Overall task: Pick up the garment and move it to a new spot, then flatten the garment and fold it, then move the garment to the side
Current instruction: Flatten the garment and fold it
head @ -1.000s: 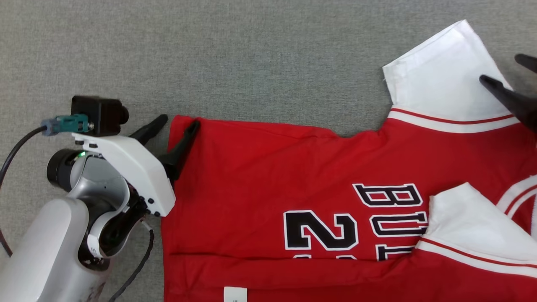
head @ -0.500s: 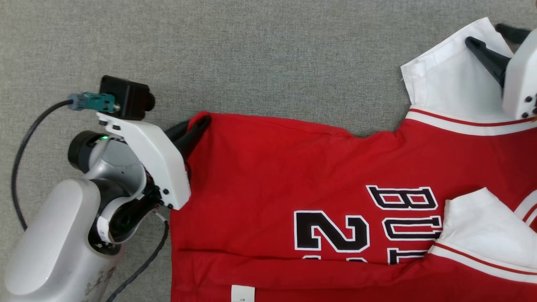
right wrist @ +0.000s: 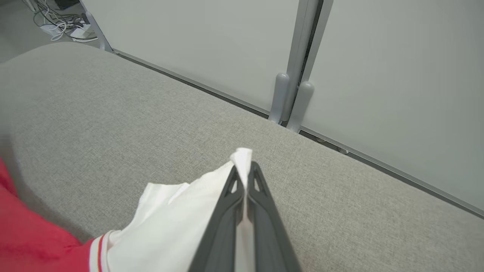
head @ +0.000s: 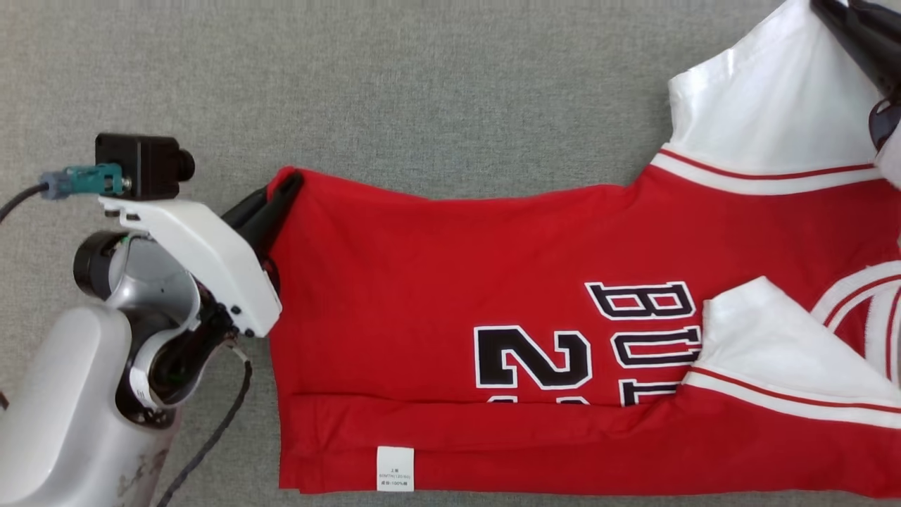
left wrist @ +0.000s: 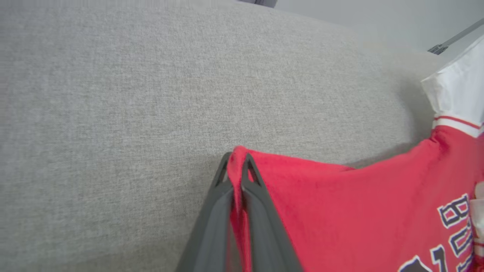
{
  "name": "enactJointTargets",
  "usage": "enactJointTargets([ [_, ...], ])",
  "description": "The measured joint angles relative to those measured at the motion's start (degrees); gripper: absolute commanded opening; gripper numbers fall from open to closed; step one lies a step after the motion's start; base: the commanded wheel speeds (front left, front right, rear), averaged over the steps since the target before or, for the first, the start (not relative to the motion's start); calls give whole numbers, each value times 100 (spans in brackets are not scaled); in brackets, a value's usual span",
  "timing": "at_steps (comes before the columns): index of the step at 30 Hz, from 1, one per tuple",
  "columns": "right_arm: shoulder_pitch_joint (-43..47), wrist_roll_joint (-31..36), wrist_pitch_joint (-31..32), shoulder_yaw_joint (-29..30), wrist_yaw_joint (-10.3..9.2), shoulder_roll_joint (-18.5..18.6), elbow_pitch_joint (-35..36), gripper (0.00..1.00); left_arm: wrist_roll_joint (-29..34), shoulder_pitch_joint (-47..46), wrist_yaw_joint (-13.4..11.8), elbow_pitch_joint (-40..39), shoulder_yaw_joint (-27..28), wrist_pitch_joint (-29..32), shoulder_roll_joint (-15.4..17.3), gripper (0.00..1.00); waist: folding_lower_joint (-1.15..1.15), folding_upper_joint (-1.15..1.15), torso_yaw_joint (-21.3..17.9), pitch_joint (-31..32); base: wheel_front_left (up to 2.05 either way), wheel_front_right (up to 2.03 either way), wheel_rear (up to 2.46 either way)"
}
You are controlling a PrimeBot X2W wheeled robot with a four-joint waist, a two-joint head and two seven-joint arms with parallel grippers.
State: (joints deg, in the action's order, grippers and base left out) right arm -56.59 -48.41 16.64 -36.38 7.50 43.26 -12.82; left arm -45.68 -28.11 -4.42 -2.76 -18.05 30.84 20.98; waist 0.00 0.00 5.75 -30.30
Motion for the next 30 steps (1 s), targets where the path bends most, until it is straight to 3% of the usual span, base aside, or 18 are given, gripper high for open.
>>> enactJointTargets([
  [6, 1179, -292, -853, -116, 0, 436, 1028, 0, -177, 944, -80, -570, 112, -377, -98, 0, 0, 0, -152, 425, 0, 0, 0],
  [12, 3223, -436, -1422, 498, 0, 771, 1956, 0, -463, 2436, -453, -1415, 686, -979, -171, 0, 0, 0, -390, 934, 0, 0, 0],
  [15, 4180, -405, -1465, 757, -1, 623, 2210, 0, -687, 3125, -570, -1566, 878, -1182, -320, 0, 0, 0, -560, 1117, 0, 0, 0],
  [20, 5093, -96, -1287, 845, -1, -20, 2269, 0, -816, 3744, -623, -1570, 1062, -1523, -522, 0, 0, 0, -831, 1333, 0, 0, 0],
  [21, 5168, -16, -1224, 843, -1, -142, 2238, 0, -818, 3830, -623, -1515, 1065, -1568, -545, 7, 0, 0, -874, 1365, 0, 0, 0],
  [22, 5230, 74, -1151, 834, -1, -256, 2170, 36, -813, 3886, -623, -1425, 1042, -1578, -547, 33, 0, 0, -907, 1400, 0, 0, 0],
  [23, 5269, 176, -1089, 808, -1, -357, 2111, 98, -757, 3954, -626, -1326, 1028, -1611, -538, 66, 0, 0, -942, 1430, 0, 0, 0],
  [24, 5282, 272, -1043, 793, -1, -423, 2057, 98, -679, 3990, -653, -1207, 1013, -1663, -525, 66, 0, 0, -975, 1450, 0, 0, 0],
  [25, 5283, 315, -995, 781, -1, -483, 2001, 100, -634, 4033, -684, -1062, 999, -1697, -536, 100, 0, 0, -1003, 1466, 0, 0, 0],
  [30, 5449, 463, -851, 1201, -1, -639, 1866, 100, -47, 4054, -922, -293, 1313, -2633, -560, 100, 0, 0, -1056, 1546, 0, 0, 0],
])
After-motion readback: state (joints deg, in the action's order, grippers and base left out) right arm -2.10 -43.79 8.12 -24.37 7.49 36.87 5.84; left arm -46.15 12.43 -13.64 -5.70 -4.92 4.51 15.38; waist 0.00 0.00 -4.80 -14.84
